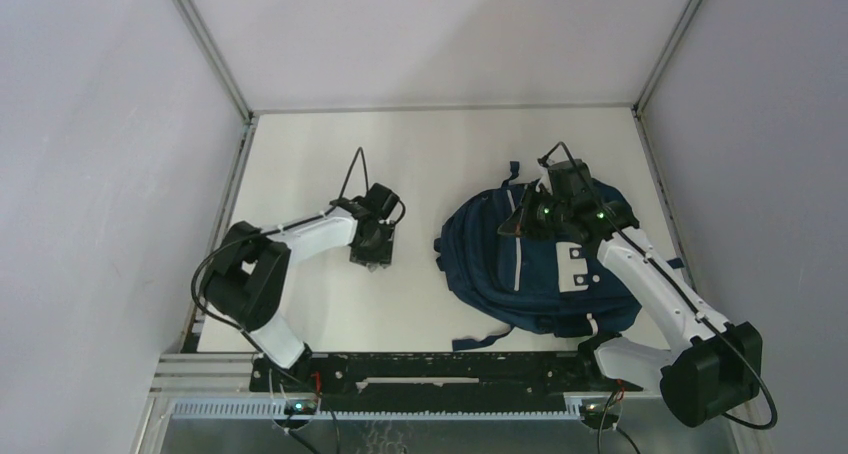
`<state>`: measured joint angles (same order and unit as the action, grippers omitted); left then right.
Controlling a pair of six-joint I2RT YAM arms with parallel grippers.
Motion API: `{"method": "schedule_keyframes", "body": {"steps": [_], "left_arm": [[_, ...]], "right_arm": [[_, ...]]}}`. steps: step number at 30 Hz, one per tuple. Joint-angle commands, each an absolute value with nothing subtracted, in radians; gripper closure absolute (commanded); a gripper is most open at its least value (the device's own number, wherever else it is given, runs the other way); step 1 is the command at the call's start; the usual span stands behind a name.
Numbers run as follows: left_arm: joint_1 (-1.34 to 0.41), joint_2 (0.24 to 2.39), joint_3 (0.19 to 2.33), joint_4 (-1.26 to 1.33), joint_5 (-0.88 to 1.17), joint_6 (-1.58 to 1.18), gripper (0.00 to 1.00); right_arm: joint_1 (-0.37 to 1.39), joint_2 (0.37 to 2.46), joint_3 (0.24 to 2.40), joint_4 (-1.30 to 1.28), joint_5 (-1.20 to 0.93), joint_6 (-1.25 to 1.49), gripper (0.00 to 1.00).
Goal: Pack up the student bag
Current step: Pick up the stationery from the center of the board.
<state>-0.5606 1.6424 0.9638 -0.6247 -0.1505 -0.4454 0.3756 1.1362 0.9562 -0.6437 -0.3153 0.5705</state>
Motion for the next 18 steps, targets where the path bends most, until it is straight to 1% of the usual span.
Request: {"method": "schedule_keyframes", "body": {"steps": [1, 3, 6, 7, 8, 10, 11, 13, 18], "left_arm": [[-0.555, 1.668, 1.014, -0.592, -0.135, -0.428, 0.48], [-0.555, 1.678, 1.010, -0.585, -0.127, -0.429, 0.51], [-0.555, 1.681, 1.007, -0.583, -0.120, -0.433, 0.60], [-0.555, 1.676, 1.005, -0.583, -0.115, -0.439, 0.65], [-0.555, 1.667, 1.004, -0.582, -0.110, -0.444, 0.72], [-0.557, 1.640, 1.002, -0.581, -0.094, -0.452, 0.88], [-0.560, 1.621, 1.002, -0.579, -0.082, -0.453, 0.92], [-0.568, 1.577, 0.990, -0.553, -0.028, -0.441, 0.92], [-0.581, 1.443, 0.992, -0.473, 0.249, -0.464, 0.99]], "right_arm": [[0.395, 1.135, 0.989, -0.579, -0.360, 0.582, 1.00], [0.394, 1.132, 0.989, -0.577, -0.360, 0.583, 1.00], [0.394, 1.128, 0.989, -0.580, -0.356, 0.583, 1.00], [0.394, 1.127, 0.989, -0.582, -0.356, 0.582, 1.00], [0.394, 1.126, 0.989, -0.583, -0.357, 0.581, 1.00], [0.394, 1.126, 0.989, -0.583, -0.358, 0.581, 1.00], [0.394, 1.125, 0.989, -0.583, -0.359, 0.581, 1.00], [0.394, 1.121, 0.989, -0.584, -0.356, 0.584, 1.00], [0.394, 1.108, 0.989, -0.583, -0.354, 0.587, 1.00]]}}
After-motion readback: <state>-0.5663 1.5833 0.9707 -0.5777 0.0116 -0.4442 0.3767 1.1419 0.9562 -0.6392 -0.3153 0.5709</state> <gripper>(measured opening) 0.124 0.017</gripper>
